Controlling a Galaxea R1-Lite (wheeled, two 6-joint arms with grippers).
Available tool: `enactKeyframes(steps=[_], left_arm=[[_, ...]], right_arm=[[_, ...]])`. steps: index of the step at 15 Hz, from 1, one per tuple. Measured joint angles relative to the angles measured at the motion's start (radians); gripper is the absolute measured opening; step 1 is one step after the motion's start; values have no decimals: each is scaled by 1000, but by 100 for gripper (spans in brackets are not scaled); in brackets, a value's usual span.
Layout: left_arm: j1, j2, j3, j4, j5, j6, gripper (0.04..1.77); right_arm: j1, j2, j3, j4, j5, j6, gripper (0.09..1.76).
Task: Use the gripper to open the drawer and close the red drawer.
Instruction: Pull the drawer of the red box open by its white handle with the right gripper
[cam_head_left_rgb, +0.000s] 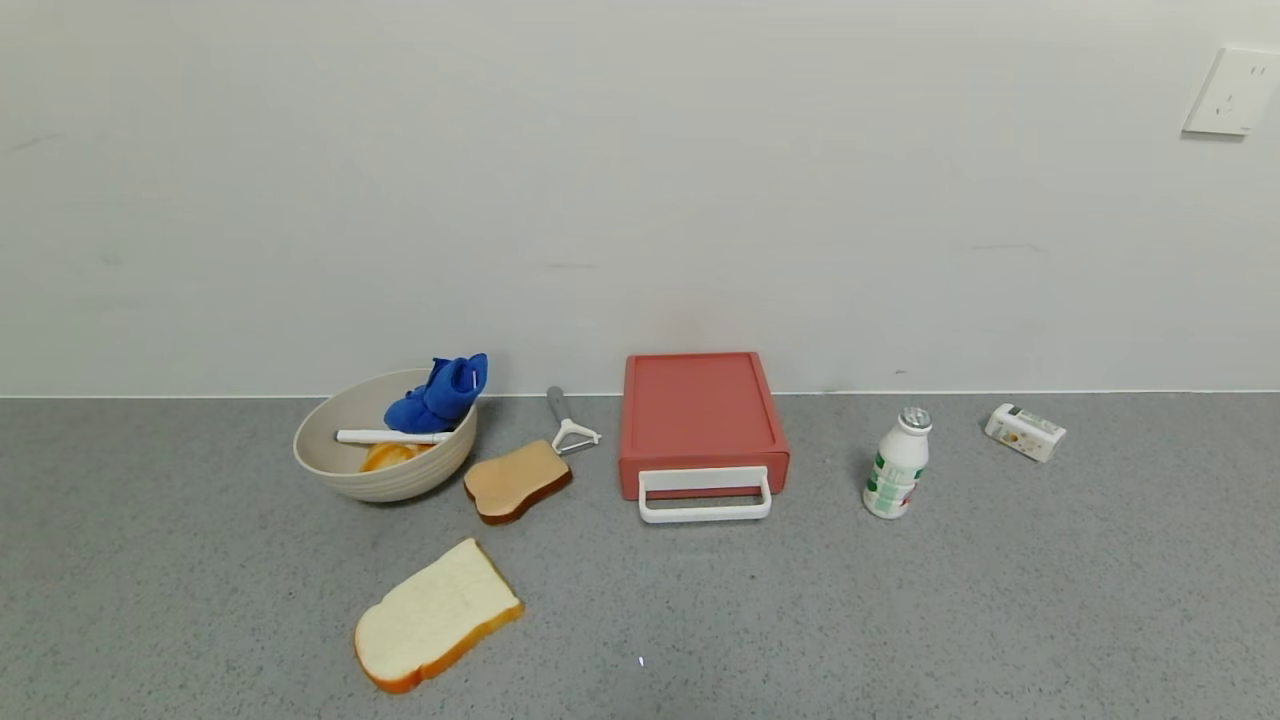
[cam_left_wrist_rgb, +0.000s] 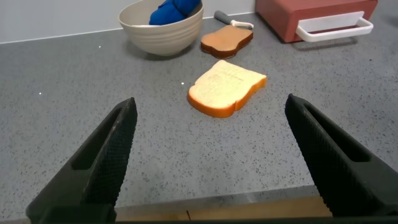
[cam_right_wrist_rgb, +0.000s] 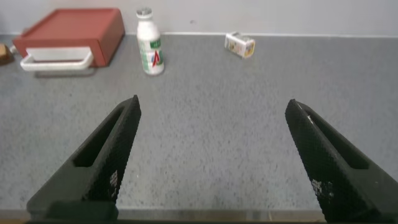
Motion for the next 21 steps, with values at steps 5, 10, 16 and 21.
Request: enactKeyframes(steps=[5,10,16,21], left_arm=[[0,0,0,-1,0,-6,172],[0,0,0,-1,0,-7,172],[0,0,0,-1,0,-10,172],[0,0,0,-1,4,-13,172]], right_arm=[[10,301,-276,10,19,1,171],[22,732,-623,15,147,2,171],[168,1137,-959,118,203,3,171],[322,1384,-1112,179,203,4,171]])
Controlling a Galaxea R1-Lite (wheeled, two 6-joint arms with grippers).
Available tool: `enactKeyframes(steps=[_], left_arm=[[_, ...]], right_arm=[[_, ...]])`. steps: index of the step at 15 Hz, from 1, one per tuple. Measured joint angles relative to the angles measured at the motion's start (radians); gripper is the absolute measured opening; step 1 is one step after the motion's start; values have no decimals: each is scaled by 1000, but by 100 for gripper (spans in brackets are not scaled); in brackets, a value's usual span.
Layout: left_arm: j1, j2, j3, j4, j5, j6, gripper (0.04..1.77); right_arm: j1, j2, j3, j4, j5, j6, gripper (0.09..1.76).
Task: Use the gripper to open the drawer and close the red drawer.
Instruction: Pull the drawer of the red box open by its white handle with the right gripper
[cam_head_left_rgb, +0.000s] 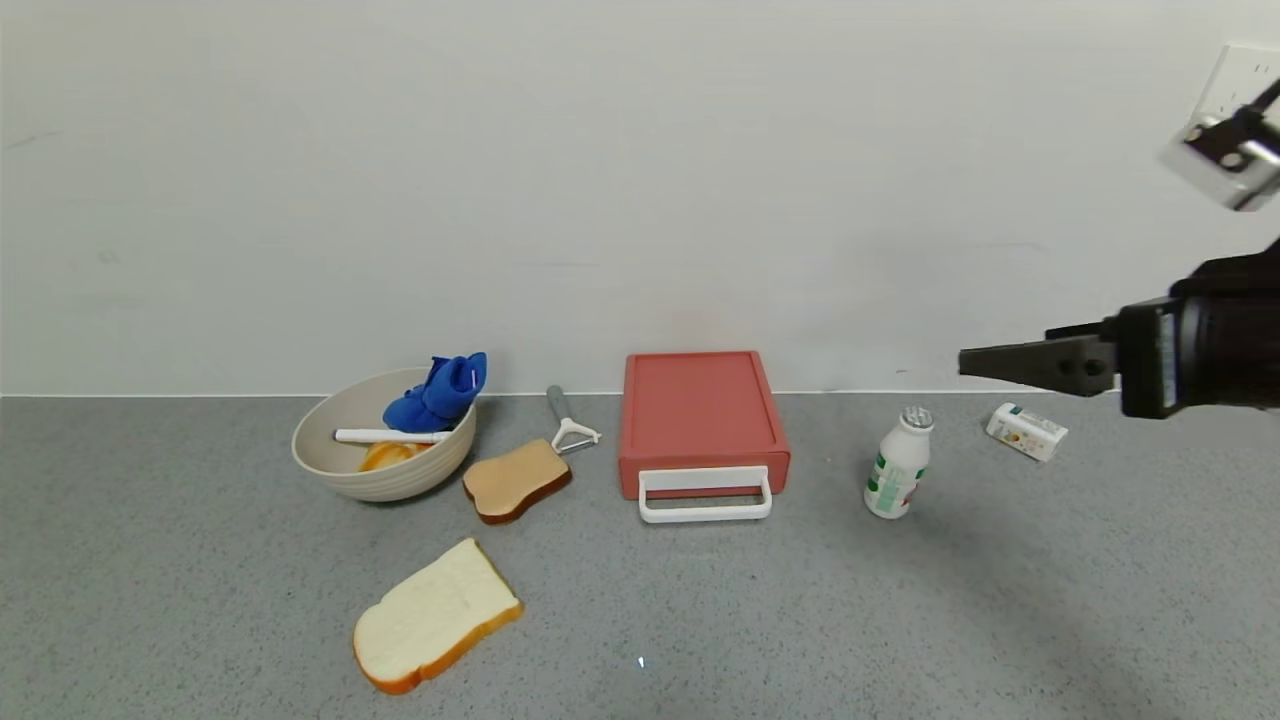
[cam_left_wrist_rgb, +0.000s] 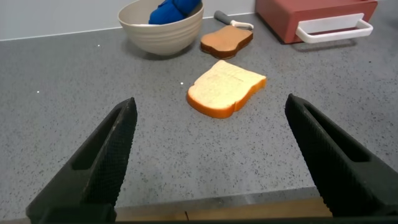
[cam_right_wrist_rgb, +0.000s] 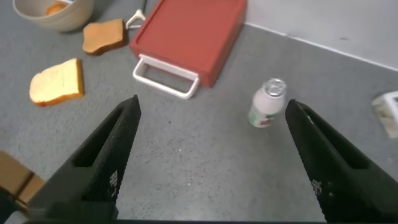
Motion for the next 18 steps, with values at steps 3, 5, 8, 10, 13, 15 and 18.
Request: enactKeyframes(steps=[3,5,8,10,13,15,18], left_arm=[[0,0,0,0,0,0,172],[0,0,0,0,0,1,172],[0,0,0,0,1,0,172],[0,0,0,0,1,0,172],[0,0,0,0,0,-1,172],[0,0,0,0,0,0,172],[0,0,0,0,0,-1,172]], right_arm=[[74,116,-42,-1,-2,-1,171],[106,191,-71,-1,-2,-1,171],[133,293,-114,-1,-2,-2,171],[146,351,-139,-1,-3,-4,171],[154,433,-185,3,-5,-3,163],[158,475,-212,3,-5,-4,129],[159,527,-253,8,-12,-5,91]])
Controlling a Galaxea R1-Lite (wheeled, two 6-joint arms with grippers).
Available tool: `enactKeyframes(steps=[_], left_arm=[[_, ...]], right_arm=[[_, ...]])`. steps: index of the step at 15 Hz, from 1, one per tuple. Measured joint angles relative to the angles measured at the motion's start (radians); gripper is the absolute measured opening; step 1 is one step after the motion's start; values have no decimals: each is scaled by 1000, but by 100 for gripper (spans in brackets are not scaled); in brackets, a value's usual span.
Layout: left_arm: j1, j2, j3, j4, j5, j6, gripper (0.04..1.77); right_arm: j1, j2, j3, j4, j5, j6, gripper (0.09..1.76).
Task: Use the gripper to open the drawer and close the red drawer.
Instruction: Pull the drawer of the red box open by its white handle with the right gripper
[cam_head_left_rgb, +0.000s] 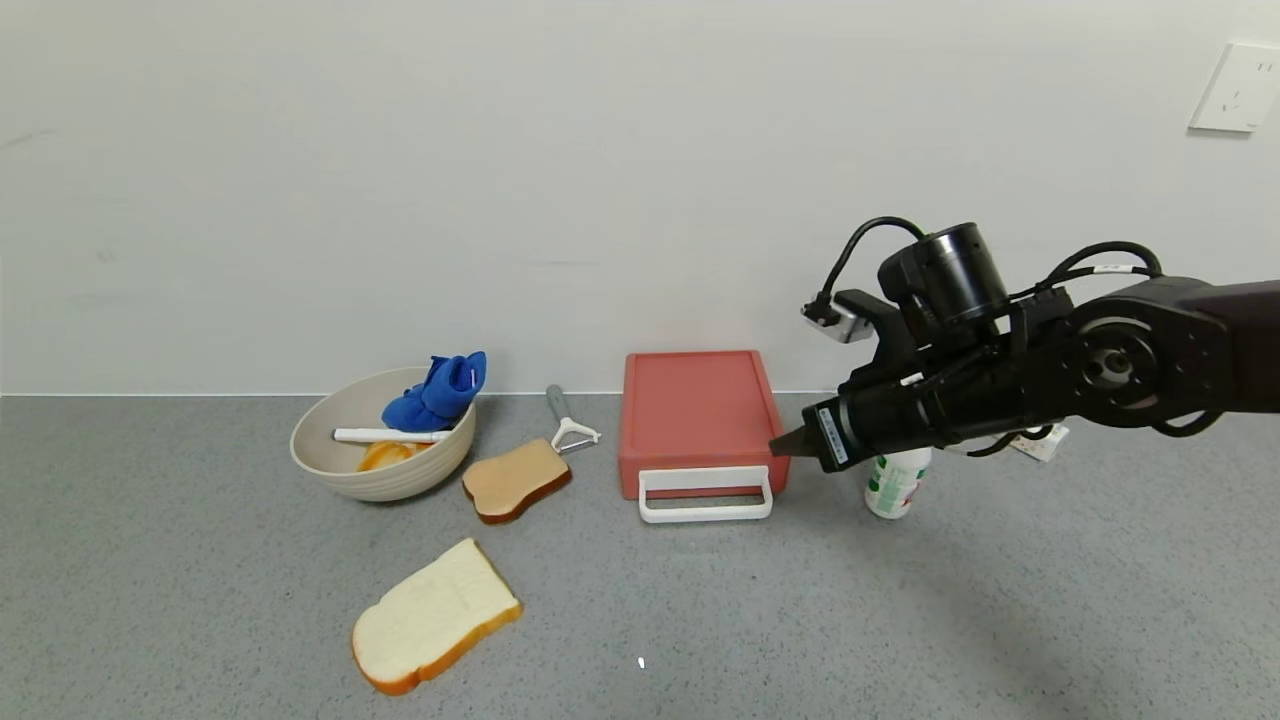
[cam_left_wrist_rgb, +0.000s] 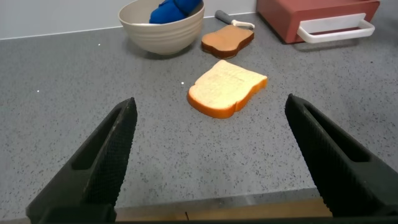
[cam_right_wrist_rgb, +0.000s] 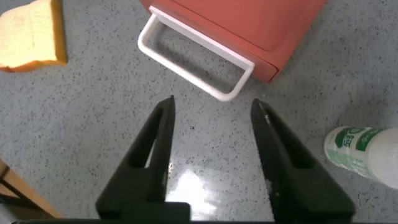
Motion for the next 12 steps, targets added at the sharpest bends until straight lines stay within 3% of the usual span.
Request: enactKeyframes(steps=[1,2,3,12], left_arm=[[0,0,0,0,0,0,172],[0,0,0,0,0,0,172],[0,0,0,0,0,0,172],[0,0,0,0,-1,0,172]], right_arm=[[0,17,-13,0,-8,0,82],[3,34,-27,1,-13,0,62],[8,51,-39,3,-19,2,13],[79,192,-180,3,-56,91,11]])
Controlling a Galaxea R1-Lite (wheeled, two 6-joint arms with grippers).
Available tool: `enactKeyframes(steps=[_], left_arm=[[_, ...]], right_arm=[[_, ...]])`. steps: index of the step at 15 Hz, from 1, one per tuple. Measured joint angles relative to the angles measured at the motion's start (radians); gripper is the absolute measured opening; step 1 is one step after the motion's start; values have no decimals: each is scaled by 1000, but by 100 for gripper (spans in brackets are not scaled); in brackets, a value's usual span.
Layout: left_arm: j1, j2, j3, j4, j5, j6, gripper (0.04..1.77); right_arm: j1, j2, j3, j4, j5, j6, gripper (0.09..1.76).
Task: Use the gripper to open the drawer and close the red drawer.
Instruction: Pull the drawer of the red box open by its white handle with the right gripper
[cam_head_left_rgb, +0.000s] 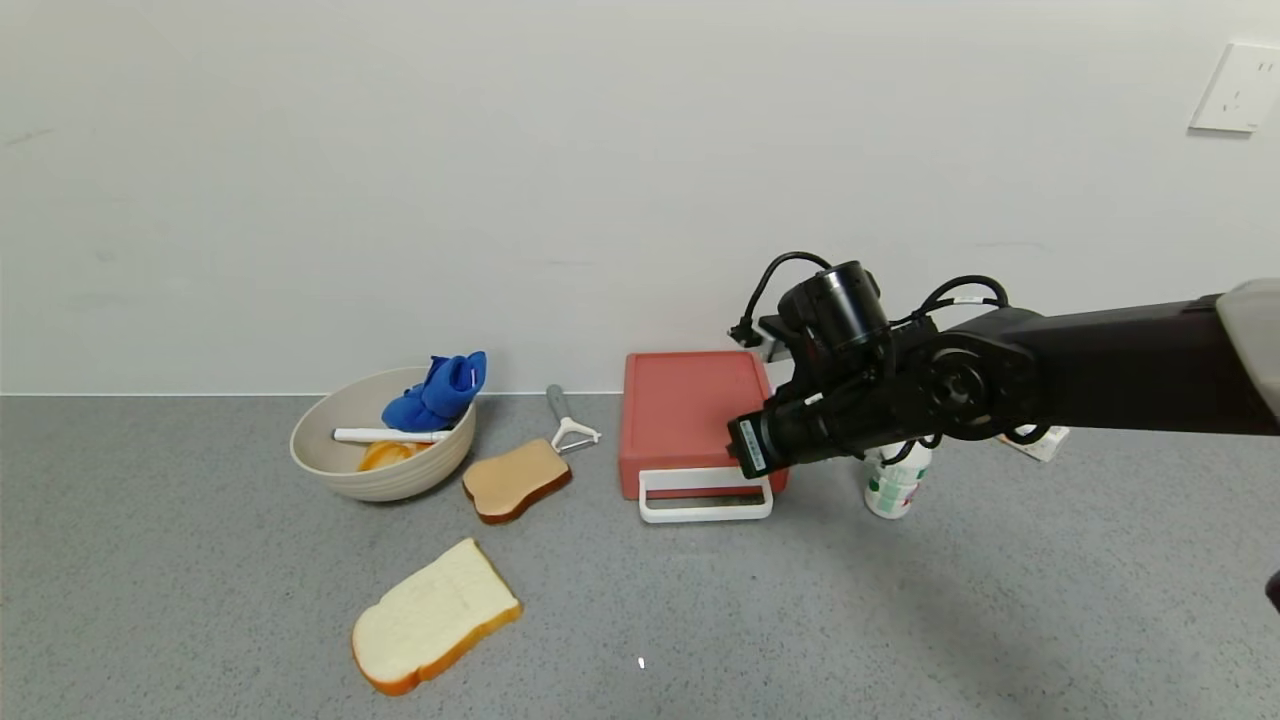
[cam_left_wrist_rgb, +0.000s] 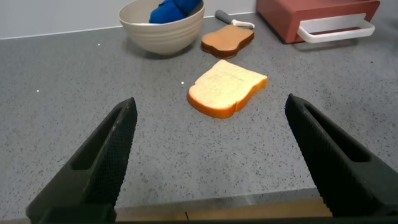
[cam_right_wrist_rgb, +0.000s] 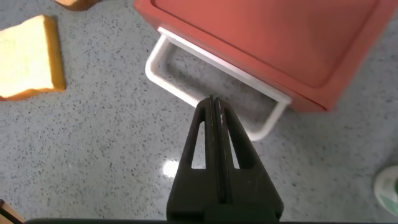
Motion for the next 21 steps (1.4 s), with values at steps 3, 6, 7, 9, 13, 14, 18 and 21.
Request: enactKeyframes(steps=[3,6,7,9,13,14,18,21], left_arm=[[0,0,0,0,0,0,172],[0,0,0,0,0,0,172],[0,0,0,1,0,0,172],[0,0,0,1,0,0,172],[0,0,0,1,0,0,172],[0,0,0,1,-1,0,172],[0,0,0,1,-1,0,172],[0,0,0,1,-1,0,172]], right_arm=[[29,58,-58,47,-31,66,12],[47,117,-143,120,-57,169,12],[50,133,-163,136,-61,183,11],[52,165,-192,150,-102,211,12],[43,202,-208,165,-134,235,11],[39,206,-211,183,-134,237,11],[22,218,-217,196,-136,237,11],[10,223,-226,196,-136,236,12]])
